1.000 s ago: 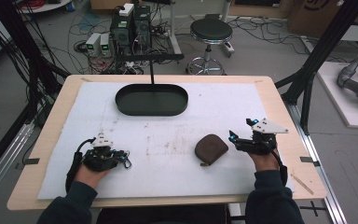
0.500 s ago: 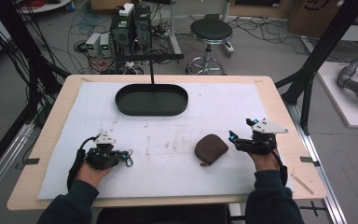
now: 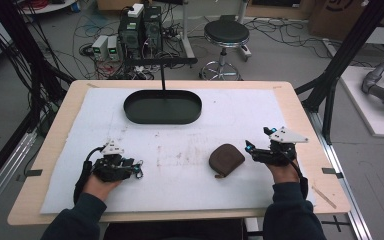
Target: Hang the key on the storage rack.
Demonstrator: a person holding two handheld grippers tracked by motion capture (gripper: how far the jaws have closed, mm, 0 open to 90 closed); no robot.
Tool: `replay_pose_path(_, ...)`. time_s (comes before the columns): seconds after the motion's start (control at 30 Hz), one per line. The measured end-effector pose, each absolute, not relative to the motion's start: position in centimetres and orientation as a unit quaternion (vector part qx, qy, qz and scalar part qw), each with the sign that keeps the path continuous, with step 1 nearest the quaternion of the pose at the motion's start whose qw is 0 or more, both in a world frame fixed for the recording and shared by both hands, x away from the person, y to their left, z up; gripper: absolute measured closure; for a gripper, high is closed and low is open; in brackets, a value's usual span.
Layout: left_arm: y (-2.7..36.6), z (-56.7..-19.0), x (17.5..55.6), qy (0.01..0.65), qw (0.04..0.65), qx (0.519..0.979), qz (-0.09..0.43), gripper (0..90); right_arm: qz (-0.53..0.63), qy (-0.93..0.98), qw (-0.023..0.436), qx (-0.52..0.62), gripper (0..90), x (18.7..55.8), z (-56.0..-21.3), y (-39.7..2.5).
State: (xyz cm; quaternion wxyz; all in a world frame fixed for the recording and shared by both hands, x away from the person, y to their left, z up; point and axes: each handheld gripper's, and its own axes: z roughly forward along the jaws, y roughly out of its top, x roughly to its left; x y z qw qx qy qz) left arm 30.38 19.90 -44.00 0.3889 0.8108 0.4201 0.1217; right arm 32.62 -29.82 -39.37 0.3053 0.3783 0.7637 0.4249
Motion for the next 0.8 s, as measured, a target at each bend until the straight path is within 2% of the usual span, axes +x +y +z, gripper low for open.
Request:
replay_pose_path(0.03,19.8,-44.0,30.4,0.418,0.391,0.811,0.123,47.8,0.425,0.765,0.305,0.377,20.1,32.7,-39.4,-29.8)
replay_pose_path(0.1,19.6,-44.0,30.5,0.409,0.399,0.81,0.132,39.3,0.425,0.765,0.303,0.377,20.1,32.6,-39.4,-29.8)
replay_pose_path(0.13,19.4,-44.0,30.5,0.406,0.404,0.808,0.137,39.3,0.425,0.765,0.303,0.377,20.1,32.6,-39.4,-29.8)
replay_pose_path(0.2,19.0,-44.2,30.6,0.404,0.394,0.812,0.145,32.4,0.424,0.766,0.304,0.376,20.1,32.7,-39.4,-29.8)
replay_pose_path(0.27,18.7,-44.3,30.6,0.399,0.383,0.821,0.144,32.3,0.423,0.767,0.304,0.376,20.1,32.7,-39.4,-29.7)
replay_pose_path(0.3,18.7,-44.3,30.6,0.399,0.38,0.822,0.143,41.1,0.423,0.767,0.302,0.376,20.2,32.7,-39.5,-29.7)
replay_pose_path(0.33,18.7,-44.2,30.6,0.403,0.377,0.822,0.141,41.1,0.423,0.767,0.302,0.376,20.2,32.7,-39.5,-29.7)
replay_pose_path(0.4,18.8,-44.0,30.6,0.407,0.382,0.817,0.143,55.2,0.422,0.768,0.302,0.375,20.2,32.7,-39.5,-29.7)
replay_pose_path(0.43,18.9,-43.9,30.6,0.408,0.385,0.815,0.144,55.2,0.422,0.768,0.302,0.375,20.2,32.7,-39.5,-29.7)
replay_pose_path(0.5,19.1,-43.7,30.7,0.414,0.39,0.81,0.143,63.8,0.422,0.769,0.3,0.376,20.3,32.7,-39.5,-29.7)
replay_pose_path(0.57,19.2,-43.7,30.7,0.416,0.388,0.81,0.141,66.5,0.422,0.769,0.299,0.375,20.4,32.7,-39.5,-29.7)
replay_pose_path(0.63,19.2,-43.8,30.8,0.415,0.388,0.811,0.136,75.7,0.42,0.771,0.299,0.374,20.4,32.7,-39.6,-29.6)
replay_pose_path(0.73,19.1,-43.7,30.8,0.41,0.389,0.815,0.13,80.5,0.42,0.771,0.3,0.373,20.4,32.7,-39.6,-29.5)
replay_pose_path(0.8,19.1,-43.7,30.8,0.413,0.389,0.814,0.125,80.5,0.42,0.771,0.299,0.373,20.4,32.7,-39.6,-29.6)
